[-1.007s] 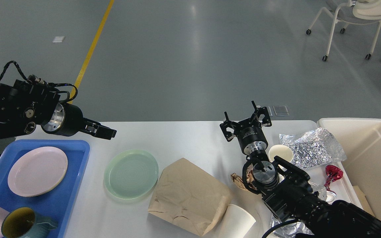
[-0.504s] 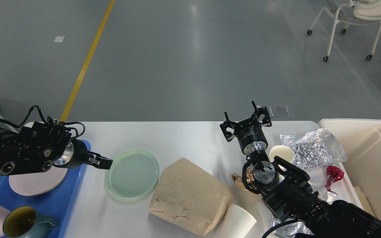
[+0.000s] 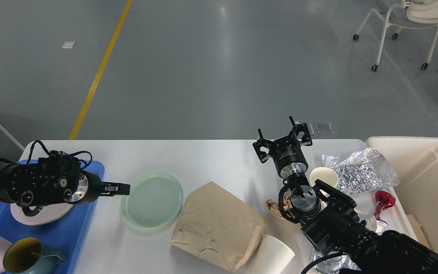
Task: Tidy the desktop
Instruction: 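Grip the edge of the pale green plate with the left gripper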
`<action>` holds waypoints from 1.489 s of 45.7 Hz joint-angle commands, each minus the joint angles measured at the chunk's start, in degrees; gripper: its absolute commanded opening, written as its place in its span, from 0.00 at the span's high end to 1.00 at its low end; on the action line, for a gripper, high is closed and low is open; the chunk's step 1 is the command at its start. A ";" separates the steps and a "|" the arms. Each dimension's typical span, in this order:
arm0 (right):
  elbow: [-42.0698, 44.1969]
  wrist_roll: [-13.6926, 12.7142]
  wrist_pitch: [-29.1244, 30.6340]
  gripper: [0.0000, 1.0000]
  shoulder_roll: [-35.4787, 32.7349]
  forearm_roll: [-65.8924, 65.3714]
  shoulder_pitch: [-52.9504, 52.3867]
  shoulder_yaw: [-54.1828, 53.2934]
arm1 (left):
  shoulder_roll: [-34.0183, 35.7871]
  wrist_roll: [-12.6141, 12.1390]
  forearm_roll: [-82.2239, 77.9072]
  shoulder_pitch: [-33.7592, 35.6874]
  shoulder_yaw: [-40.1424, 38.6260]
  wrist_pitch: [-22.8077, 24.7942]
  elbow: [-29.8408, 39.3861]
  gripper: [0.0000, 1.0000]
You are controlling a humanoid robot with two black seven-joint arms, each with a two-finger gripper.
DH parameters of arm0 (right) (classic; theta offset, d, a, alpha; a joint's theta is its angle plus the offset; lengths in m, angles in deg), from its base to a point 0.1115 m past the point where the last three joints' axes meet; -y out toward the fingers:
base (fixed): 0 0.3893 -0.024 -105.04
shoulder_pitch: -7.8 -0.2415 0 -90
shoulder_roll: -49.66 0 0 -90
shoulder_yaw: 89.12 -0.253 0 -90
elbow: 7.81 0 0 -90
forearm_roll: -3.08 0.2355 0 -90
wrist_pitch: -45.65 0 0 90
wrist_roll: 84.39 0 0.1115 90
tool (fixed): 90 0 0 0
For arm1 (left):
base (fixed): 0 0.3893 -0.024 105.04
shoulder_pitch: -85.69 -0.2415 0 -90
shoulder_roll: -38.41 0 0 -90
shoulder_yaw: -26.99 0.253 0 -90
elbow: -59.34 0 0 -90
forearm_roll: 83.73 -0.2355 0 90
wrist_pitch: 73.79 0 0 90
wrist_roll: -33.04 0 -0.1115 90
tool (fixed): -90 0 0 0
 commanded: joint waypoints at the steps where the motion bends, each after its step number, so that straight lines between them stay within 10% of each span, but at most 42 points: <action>1: 0.00 -0.02 0.00 0.00 0.00 0.00 0.00 0.00 | -0.92 0.55 -0.24 -2.85 -1.42 -0.21 -4.05 0.09; 30: 0.00 -0.02 0.00 0.00 0.00 0.00 0.00 0.00 | -7.34 0.73 -1.20 -8.57 -3.80 -0.73 -12.67 0.12; 68: 0.00 -0.02 0.00 0.00 0.00 0.00 0.00 0.00 | -10.86 -1.12 -9.11 -11.55 -3.89 -0.56 -16.10 0.49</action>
